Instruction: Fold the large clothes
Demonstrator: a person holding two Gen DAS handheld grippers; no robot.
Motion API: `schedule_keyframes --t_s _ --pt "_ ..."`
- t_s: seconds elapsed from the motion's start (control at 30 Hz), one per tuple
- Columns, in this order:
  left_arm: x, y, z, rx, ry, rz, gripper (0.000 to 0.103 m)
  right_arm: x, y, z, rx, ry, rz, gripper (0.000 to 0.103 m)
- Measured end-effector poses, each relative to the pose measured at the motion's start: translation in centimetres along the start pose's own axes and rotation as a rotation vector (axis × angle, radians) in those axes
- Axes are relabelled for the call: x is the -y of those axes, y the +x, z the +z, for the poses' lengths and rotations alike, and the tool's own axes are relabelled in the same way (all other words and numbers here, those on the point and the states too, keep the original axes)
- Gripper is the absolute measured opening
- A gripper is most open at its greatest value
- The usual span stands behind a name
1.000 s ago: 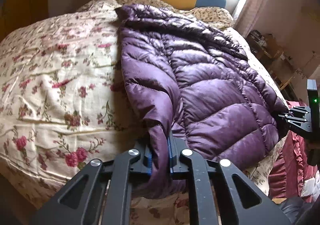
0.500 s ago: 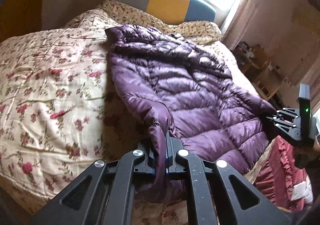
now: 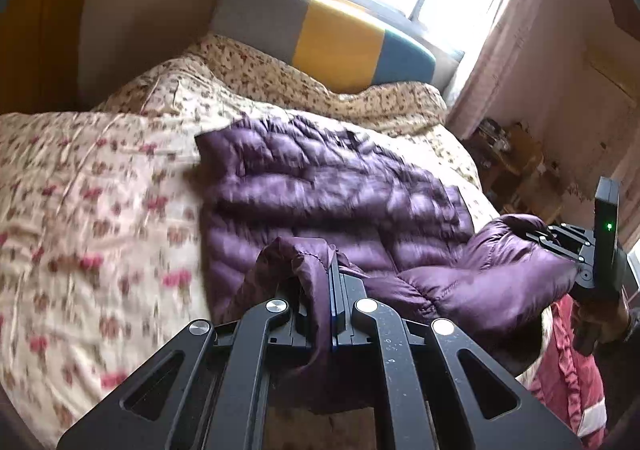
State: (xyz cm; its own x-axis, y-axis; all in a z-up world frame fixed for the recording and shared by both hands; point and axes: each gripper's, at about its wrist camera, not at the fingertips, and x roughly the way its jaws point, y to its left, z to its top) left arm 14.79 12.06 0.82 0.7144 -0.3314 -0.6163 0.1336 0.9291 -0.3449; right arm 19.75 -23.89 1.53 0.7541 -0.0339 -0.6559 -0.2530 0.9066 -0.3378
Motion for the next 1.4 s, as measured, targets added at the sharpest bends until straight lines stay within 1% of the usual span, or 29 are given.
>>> schedule_keyframes --t_s 0.17,0.33,0.47,0.53,0.57,0.6,0.63,0.67,0.7,0.73,0.77,0.8,0.83,0.87,0.9,0.93,0.97,1.03,1.1,1.17,1.27,1.33,1.4 --pt "-1.3 3.7 4.5 0.008 -0.015 0.036 0.005 2.1 4.0 4.1 -0.002 0.056 -0.024 0.005" --pt "-3.0 8.0 8.6 -0.002 -0.033 0.089 0.005 3.6 9.7 7.9 -0.049 0.086 -0.042 0.005" --pt "-4.5 11.3 10.8 -0.027 -0.06 0.122 0.005 4.2 14.3 9.3 -0.115 0.117 -0.045 0.005" --pt "-5.5 13.1 11.6 -0.05 -0.087 0.123 0.005 4.3 16.3 9.7 -0.145 0.134 -0.044 0.007" --pt "-6.0 14.0 12.0 -0.061 -0.103 0.131 0.005 4.5 17.1 9.9 -0.156 0.144 -0.047 0.009" --pt "-6.5 14.8 12.3 -0.076 -0.124 0.131 0.006 4.6 17.6 10.0 -0.163 0.152 -0.047 0.015" --pt "-6.8 15.3 12.5 -0.091 -0.142 0.128 0.01 4.9 18.1 10.3 -0.168 0.168 -0.037 0.02" --pt "-7.4 15.8 12.8 -0.106 -0.174 0.126 0.013 5.2 18.4 10.5 -0.17 0.19 -0.023 0.033" --pt "-8.0 16.1 13.0 -0.119 -0.204 0.113 0.02 5.3 18.4 10.5 -0.17 0.208 -0.009 0.048" --pt "-8.7 16.1 13.2 -0.123 -0.238 0.09 0.028 5.9 18.4 10.8 -0.167 0.239 0.017 0.054" --pt "-9.1 16.1 13.4 -0.12 -0.262 0.076 0.034 6.3 18.3 11.1 -0.161 0.261 0.041 0.061" --pt "-9.6 15.9 13.6 -0.113 -0.29 0.054 0.049 6.4 18.0 11.2 -0.156 0.276 0.054 0.068" --pt "-10.2 15.3 13.8 -0.095 -0.316 0.041 0.064 6.9 17.6 11.4 -0.146 0.301 0.068 0.071" --pt "-10.5 14.7 13.9 -0.071 -0.331 0.054 0.072 7.3 17.2 11.6 -0.132 0.326 0.081 0.079" --pt "-10.9 13.9 14.1 -0.037 -0.343 0.059 0.08 7.7 16.6 11.7 -0.116 0.345 0.084 0.091" --pt "-11.4 13.0 14.1 -0.011 -0.357 0.047 0.08 8.4 15.7 11.8 -0.085 0.369 0.081 0.097" --pt "-12.0 12.2 13.9 0.0 -0.371 0.045 0.08 9.0 15.0 11.8 -0.059 0.387 0.089 0.099" --pt "-12.7 11.4 13.1 -0.001 -0.377 0.041 0.08 9.7 14.0 11.6 -0.052 0.416 0.116 0.1" --pt "-13.1 10.7 11.6 -0.014 -0.378 0.023 0.08 10.2 13.3 10.5 -0.067 0.43 0.13 0.1" --pt "-13.4 10.2 9.8 -0.028 -0.392 -0.005 0.08 10.3 13.2 9.2 -0.095 0.426 0.121 0.1" --pt "-13.3 10.3 6.7 -0.07 -0.418 -0.064 0.08 10.2 13.5 5.3 -0.169 0.44 0.123 0.1" --pt "-13.0 10.5 4.6 -0.096 -0.431 -0.12 0.08 10.0 14.4 3.0 -0.225 0.453 0.141 0.1" --pt "-12.5 11.3 2.7 -0.143 -0.441 -0.129 0.08 9.4 15.4 1.0 -0.276 0.46 0.148 0.099"
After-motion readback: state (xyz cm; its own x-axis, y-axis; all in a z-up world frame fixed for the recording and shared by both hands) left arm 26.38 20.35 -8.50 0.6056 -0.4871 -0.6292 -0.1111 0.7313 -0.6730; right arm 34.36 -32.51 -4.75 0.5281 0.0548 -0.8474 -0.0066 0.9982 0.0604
